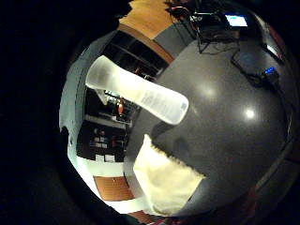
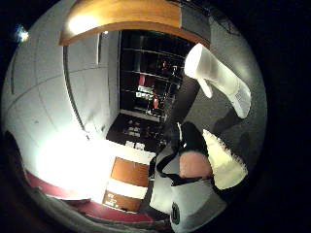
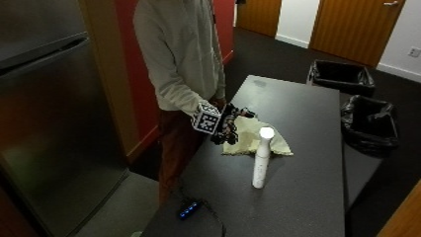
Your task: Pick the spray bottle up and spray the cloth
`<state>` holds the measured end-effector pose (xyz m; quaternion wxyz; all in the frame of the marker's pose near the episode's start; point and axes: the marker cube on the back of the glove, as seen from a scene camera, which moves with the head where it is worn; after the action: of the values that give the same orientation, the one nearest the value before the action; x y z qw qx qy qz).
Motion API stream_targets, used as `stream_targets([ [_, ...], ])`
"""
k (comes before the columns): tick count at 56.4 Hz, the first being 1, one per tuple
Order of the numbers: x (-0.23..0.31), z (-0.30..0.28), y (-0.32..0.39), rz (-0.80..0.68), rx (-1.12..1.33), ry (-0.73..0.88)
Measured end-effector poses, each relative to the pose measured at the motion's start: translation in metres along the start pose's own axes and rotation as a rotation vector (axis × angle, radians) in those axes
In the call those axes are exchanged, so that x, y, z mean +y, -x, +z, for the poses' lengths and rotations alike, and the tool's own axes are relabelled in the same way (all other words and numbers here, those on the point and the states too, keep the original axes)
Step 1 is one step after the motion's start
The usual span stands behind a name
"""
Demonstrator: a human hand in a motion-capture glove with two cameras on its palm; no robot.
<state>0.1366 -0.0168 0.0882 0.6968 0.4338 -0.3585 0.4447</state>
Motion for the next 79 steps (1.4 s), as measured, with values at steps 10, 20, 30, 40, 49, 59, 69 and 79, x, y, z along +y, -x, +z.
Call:
stream_targets([
  [10, -0.011, 0.019, -0.015, 0.093, -0.042, -0.024],
  [20, -0.019, 0.034, -0.030, 0.162, -0.078, -0.046],
  [30, -0.024, 0.046, -0.042, 0.220, -0.117, -0.062],
  [40, -0.029, 0.063, -0.047, 0.224, -0.116, -0.044],
  [49, -0.033, 0.077, -0.049, 0.210, -0.111, -0.021],
  [59, -0.038, 0.086, -0.056, 0.207, -0.105, -0.005],
  [69, -0.049, 0.091, -0.060, 0.221, -0.108, -0.012],
  [79, -0.057, 0.100, -0.059, 0.226, -0.135, -0.009],
])
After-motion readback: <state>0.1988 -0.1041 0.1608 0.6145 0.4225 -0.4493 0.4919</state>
